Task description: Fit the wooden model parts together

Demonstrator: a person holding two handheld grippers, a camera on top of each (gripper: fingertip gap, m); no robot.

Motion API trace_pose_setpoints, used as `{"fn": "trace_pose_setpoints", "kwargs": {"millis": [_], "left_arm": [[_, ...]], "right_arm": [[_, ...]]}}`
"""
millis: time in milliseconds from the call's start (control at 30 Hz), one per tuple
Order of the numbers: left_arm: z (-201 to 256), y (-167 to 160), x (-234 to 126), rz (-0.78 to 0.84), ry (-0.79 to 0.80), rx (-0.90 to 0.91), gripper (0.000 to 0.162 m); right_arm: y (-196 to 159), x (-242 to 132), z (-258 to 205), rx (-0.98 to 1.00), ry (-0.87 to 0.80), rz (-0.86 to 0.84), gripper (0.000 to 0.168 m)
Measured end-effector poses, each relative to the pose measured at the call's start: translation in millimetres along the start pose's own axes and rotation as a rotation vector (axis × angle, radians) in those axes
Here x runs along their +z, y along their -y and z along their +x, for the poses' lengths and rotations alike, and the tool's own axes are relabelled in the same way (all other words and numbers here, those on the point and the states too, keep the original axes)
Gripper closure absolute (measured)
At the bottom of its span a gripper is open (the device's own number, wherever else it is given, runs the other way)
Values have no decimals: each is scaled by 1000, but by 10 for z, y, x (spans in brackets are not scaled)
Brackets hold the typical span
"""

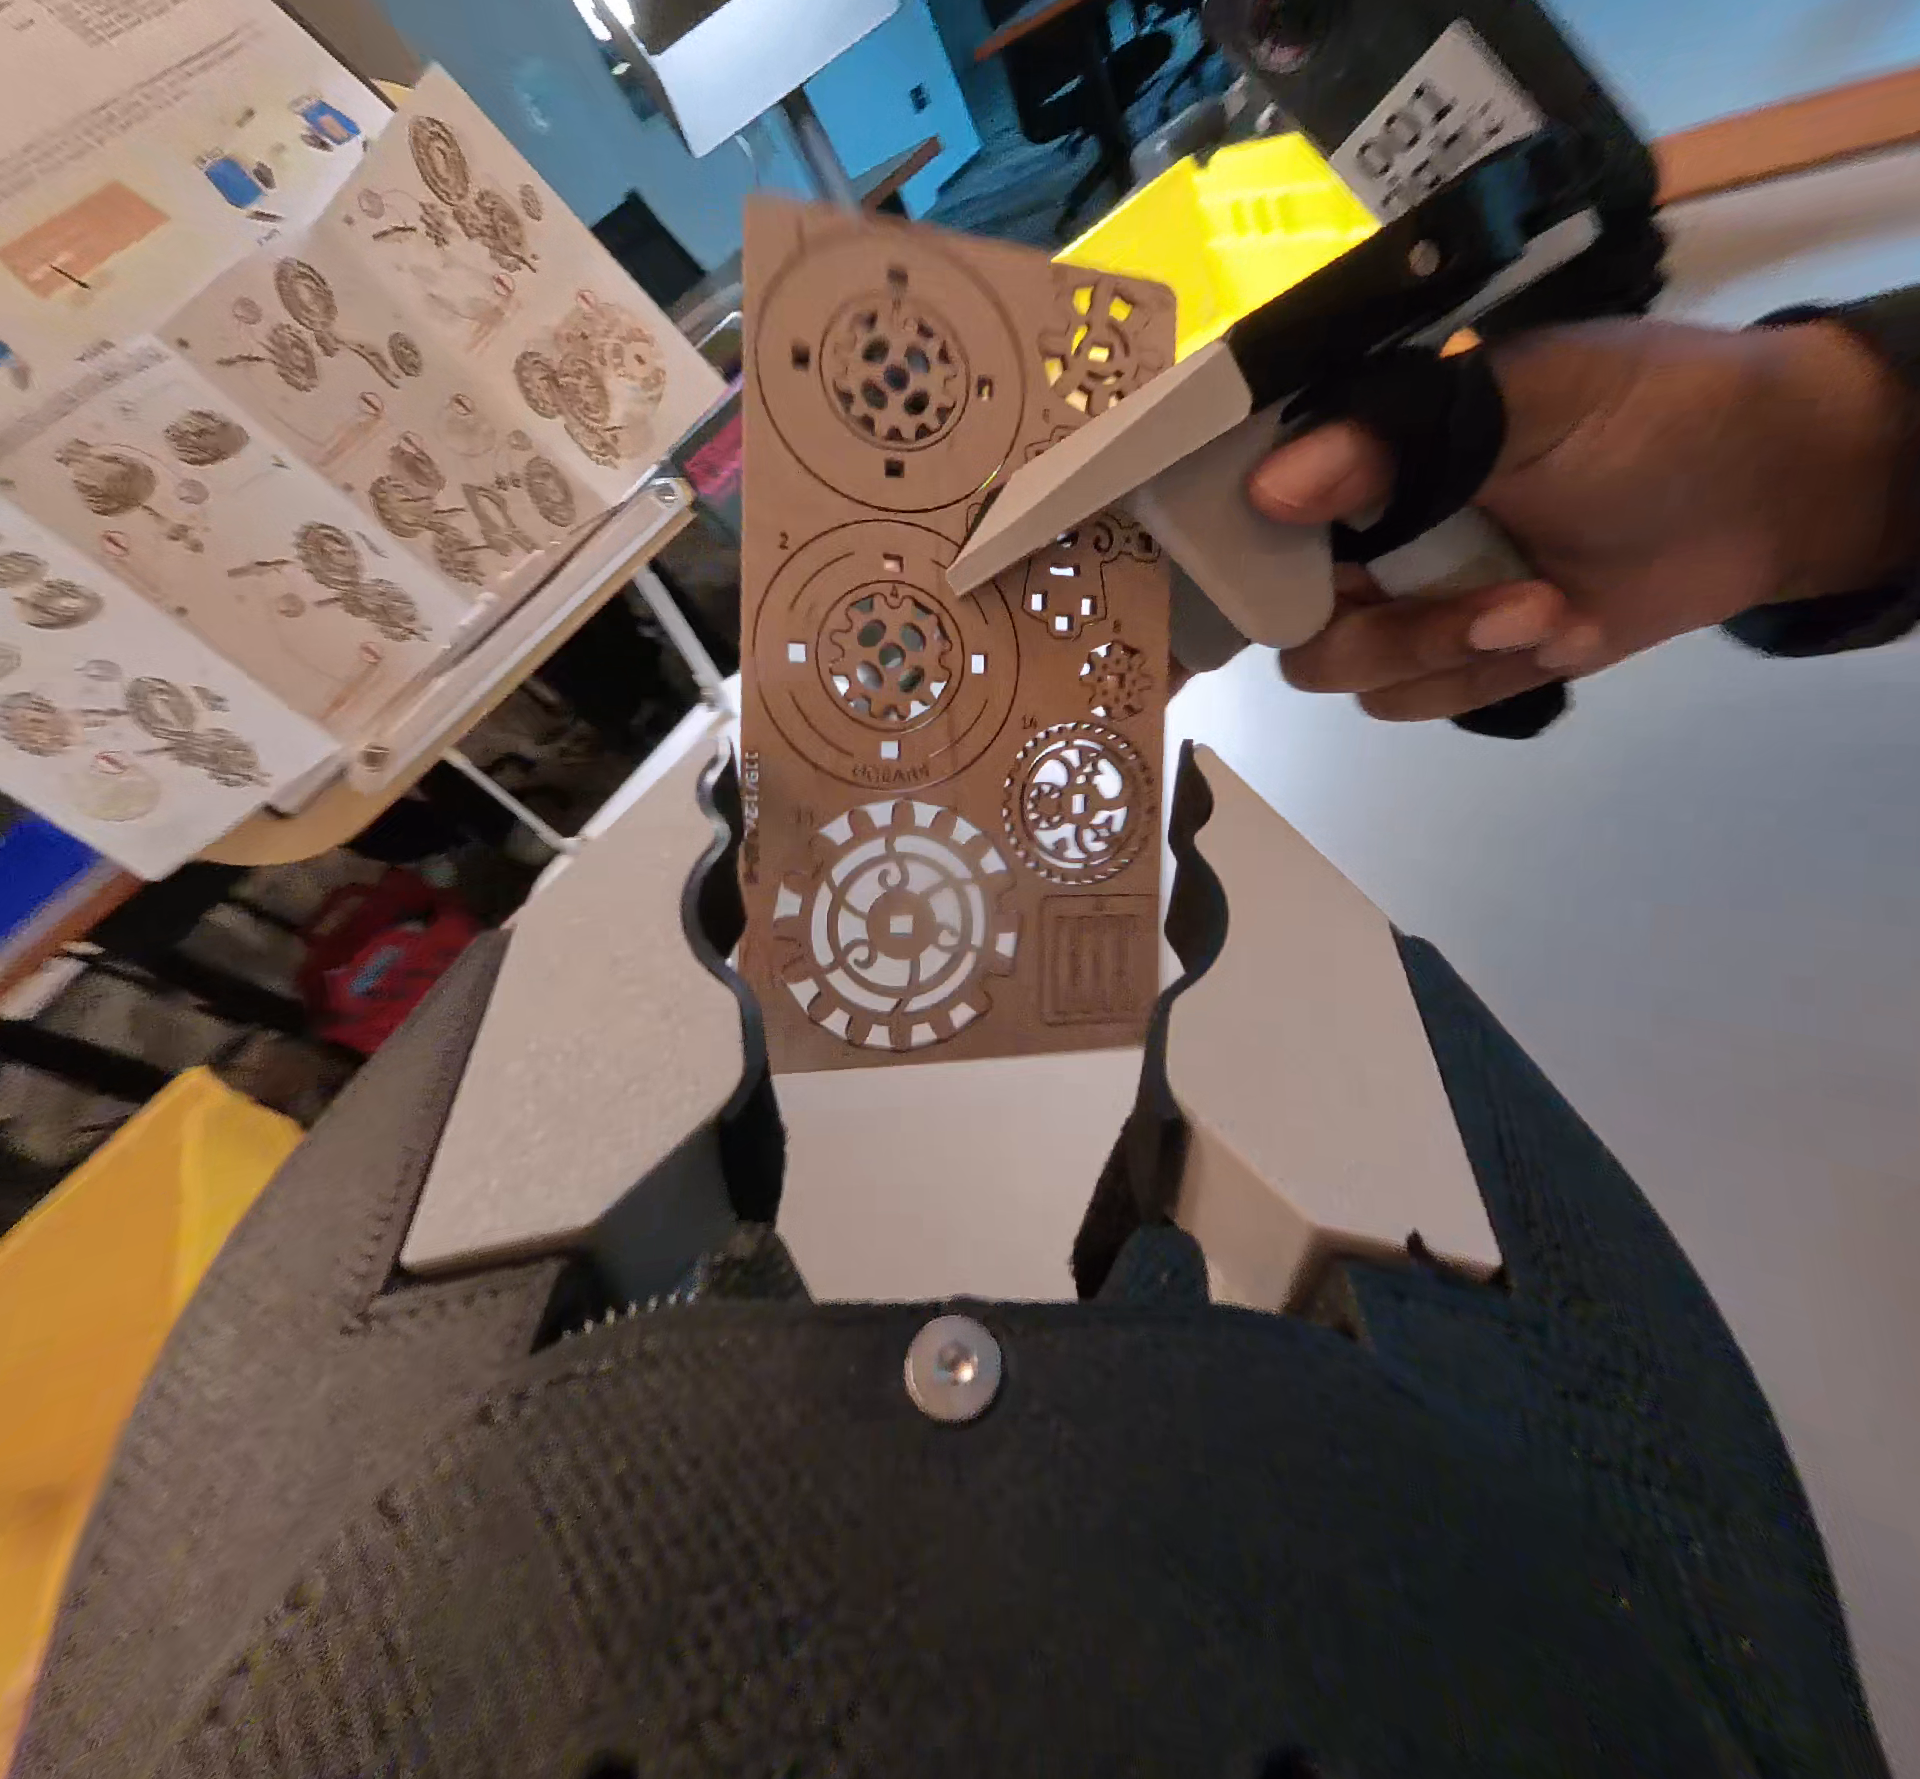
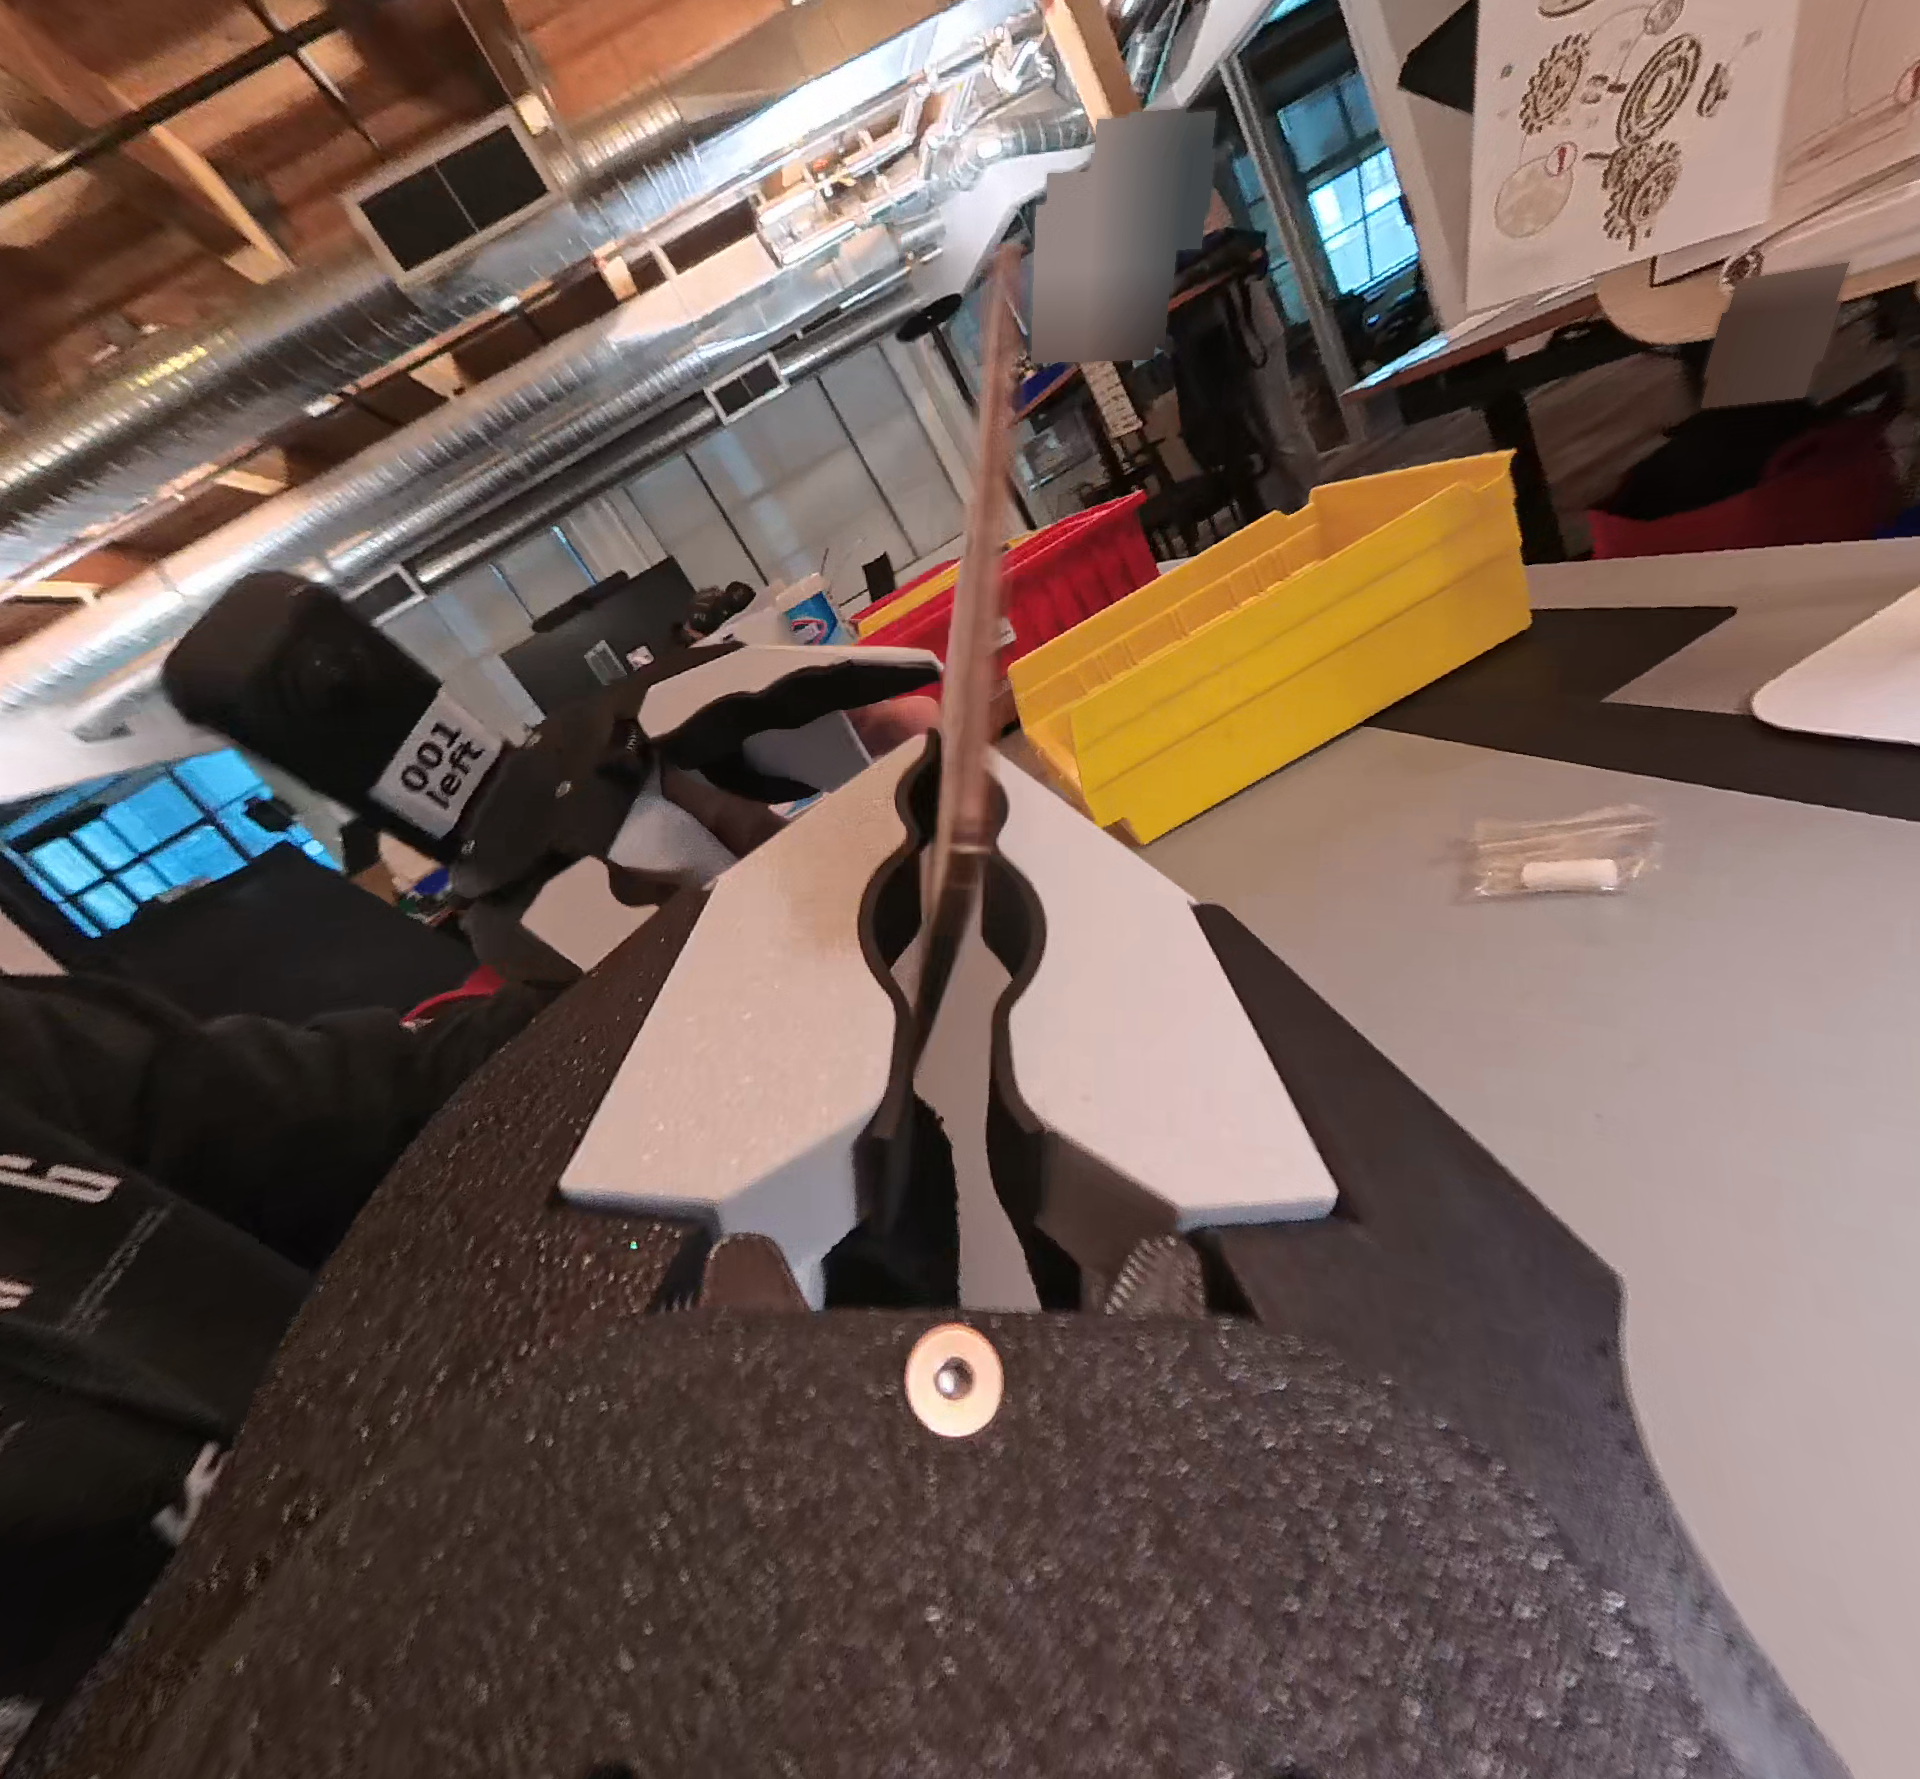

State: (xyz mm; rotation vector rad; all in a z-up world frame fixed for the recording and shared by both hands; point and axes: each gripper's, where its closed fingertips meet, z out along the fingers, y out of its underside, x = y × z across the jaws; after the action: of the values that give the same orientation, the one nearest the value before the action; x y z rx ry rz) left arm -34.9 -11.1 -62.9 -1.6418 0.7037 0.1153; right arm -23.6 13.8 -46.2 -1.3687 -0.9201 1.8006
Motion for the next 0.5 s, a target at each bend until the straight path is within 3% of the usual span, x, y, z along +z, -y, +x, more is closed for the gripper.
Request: {"fn": "trace_pose_setpoints", "kwargs": {"millis": [100, 200, 300, 500], "left_arm": [[12, 85, -110, 45, -119, -187, 80], [-103, 106, -207, 94, -237, -448, 101], [-49, 74, -279, 102, -459, -731, 107], [-157, 61, -359, 265, -667, -1149, 126]], "right_arm": [[-16, -74, -18, 48, 66, -87, 167], [-108, -125, -88, 108, 152, -189, 167], [-139, -157, -135, 200, 218, -212, 167], [-216, -179, -172, 373, 301, -227, 167]]}}
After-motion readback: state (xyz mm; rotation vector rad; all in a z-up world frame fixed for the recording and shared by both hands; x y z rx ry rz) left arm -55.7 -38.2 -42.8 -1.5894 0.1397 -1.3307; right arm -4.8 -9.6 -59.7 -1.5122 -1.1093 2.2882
